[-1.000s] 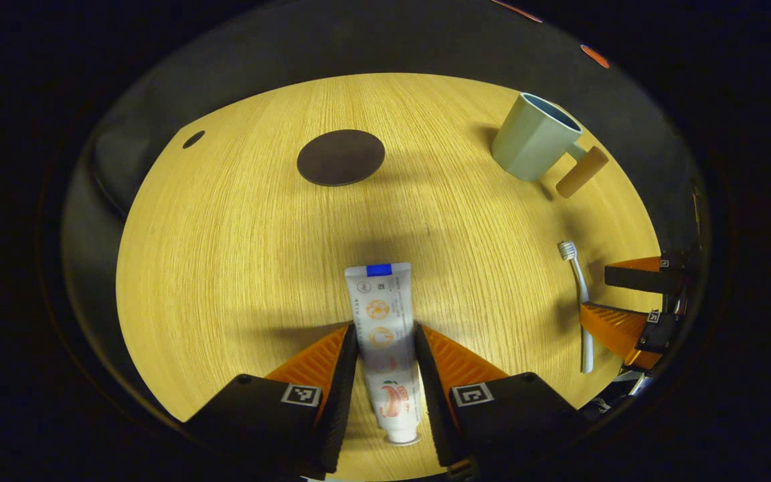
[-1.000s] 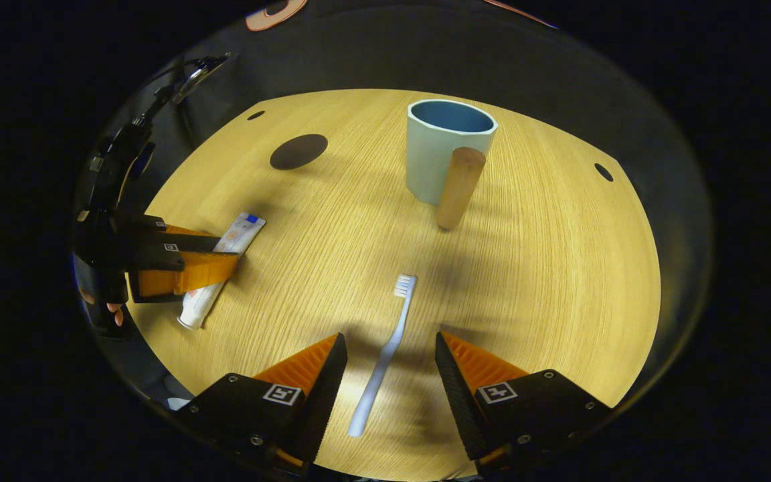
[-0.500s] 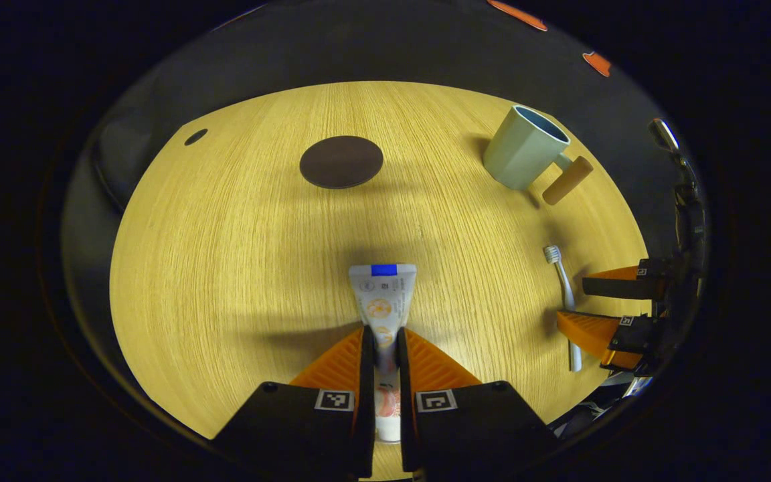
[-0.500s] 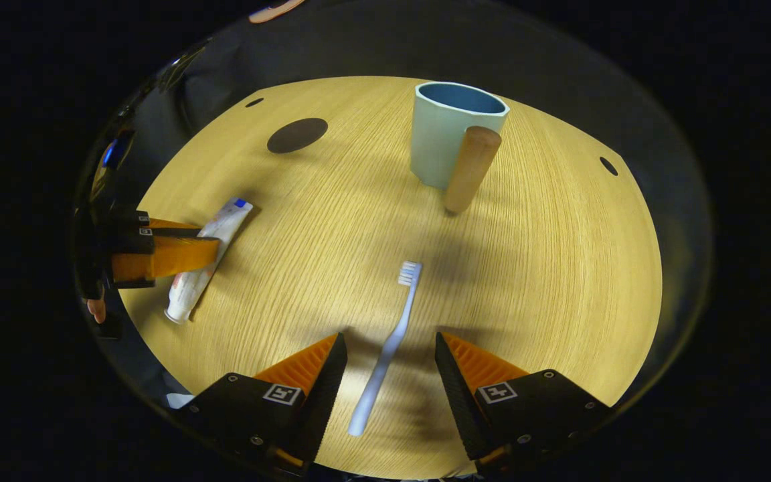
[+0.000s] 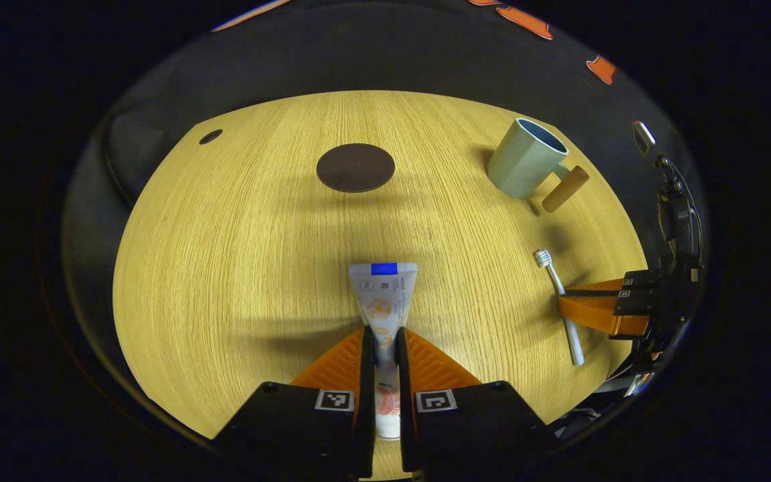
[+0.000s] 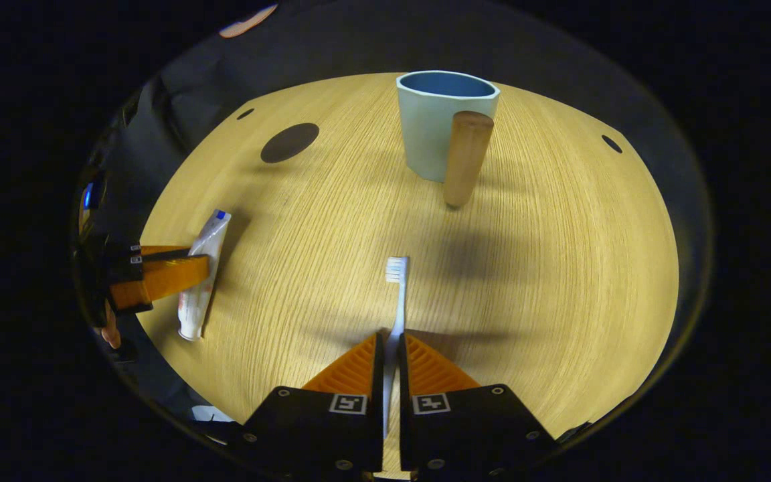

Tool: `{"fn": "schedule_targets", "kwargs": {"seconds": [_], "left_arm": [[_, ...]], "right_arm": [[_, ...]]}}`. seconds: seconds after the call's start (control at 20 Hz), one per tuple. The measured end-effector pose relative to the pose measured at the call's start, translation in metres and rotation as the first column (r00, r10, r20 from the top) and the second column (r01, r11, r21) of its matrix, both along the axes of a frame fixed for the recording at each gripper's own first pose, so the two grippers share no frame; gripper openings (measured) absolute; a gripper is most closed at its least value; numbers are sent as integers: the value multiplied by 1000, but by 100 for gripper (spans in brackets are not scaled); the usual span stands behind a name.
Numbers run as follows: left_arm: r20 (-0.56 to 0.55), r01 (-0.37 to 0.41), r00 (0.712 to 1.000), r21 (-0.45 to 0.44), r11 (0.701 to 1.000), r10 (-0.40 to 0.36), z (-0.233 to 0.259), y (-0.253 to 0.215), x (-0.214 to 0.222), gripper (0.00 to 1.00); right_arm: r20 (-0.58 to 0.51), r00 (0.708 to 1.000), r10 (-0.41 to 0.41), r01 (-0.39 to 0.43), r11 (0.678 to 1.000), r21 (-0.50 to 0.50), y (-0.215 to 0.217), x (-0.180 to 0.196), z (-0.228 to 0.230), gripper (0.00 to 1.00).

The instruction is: Put the toothbrush and toothpaste on the desktop into the cup, then pick up the cup and place it on the coaster on the desktop.

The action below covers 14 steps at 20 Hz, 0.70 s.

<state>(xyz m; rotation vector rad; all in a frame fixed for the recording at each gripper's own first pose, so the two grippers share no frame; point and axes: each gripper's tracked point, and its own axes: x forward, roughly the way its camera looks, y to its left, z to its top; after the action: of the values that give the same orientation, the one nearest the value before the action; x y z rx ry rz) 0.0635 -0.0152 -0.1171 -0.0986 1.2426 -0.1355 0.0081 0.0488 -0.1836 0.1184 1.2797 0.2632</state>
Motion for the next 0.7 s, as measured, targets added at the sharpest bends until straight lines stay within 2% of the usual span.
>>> {"fn": "schedule_targets", "kwargs": {"seconds": [0.05, 0.1, 0.15, 0.35, 0.7], "left_arm": [[8, -5, 1000, -3, 1000, 5, -2, 12, -49, 19], [13, -9, 1000, -4, 1000, 9, -3, 1, -10, 20], [21, -13, 1000, -9, 1000, 13, -1, 4, -2, 19], [45, -40, 998, -54, 998, 43, 1, 10, -9, 19], [133, -50, 990, -49, 998, 56, 18, 13, -5, 19]], "right_arm": [[9, 1000, -4, 4, 1000, 5, -2, 1, 0, 8], [19, 1000, -10, 10, 1000, 10, -4, 1, 1, 7], [34, 999, -13, 13, 1000, 17, -4, 1, 3, 6], [126, 991, -51, 41, 995, 88, -8, 13, 26, 6], [258, 963, -78, 39, 987, 153, -14, 19, 46, 5]]}}
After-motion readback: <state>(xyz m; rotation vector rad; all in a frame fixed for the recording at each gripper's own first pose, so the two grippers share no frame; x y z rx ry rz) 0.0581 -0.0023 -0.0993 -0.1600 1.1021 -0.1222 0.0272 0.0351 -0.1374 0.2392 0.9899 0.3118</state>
